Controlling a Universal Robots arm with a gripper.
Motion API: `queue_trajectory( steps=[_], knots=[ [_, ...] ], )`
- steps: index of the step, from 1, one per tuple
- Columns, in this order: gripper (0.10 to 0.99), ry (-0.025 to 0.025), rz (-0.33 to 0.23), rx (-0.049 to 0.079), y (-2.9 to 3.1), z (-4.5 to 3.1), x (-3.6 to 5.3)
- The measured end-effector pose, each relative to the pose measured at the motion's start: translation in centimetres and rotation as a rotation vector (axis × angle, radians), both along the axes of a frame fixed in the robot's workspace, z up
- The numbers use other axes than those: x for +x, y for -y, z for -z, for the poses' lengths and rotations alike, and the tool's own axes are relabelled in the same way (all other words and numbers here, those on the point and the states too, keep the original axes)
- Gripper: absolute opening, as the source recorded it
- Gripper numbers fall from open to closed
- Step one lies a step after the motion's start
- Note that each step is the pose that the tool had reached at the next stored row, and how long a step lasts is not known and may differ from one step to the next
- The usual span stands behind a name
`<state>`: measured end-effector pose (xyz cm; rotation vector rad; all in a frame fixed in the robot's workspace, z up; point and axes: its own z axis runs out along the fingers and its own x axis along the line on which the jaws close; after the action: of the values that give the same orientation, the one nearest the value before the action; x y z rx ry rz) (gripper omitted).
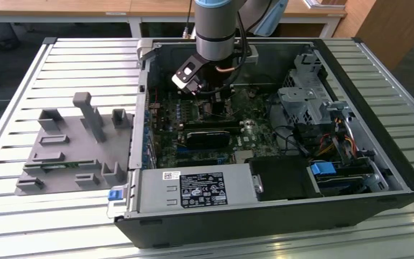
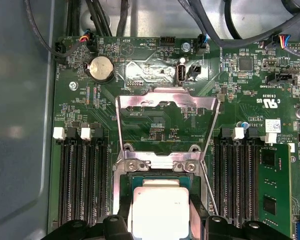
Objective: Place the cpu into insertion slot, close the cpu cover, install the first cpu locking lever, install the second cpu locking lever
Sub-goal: 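Place the cpu into insertion slot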
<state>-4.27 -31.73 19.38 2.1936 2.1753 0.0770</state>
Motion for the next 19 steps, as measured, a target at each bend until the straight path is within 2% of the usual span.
queue_trajectory(
  steps=[8, 10, 11, 19],
  knots=[
    [0.537, 0.0002, 0.000, 0.000, 0.00, 0.02, 0.00],
    [0.549, 0.0002, 0.000, 0.000, 0.00, 0.02, 0.00],
    [0.612, 0.0002, 0.000, 0.000, 0.00, 0.02, 0.00],
    [0.612, 0.0001, 0.000, 0.000, 0.05, 0.07, 0.06]
  ],
)
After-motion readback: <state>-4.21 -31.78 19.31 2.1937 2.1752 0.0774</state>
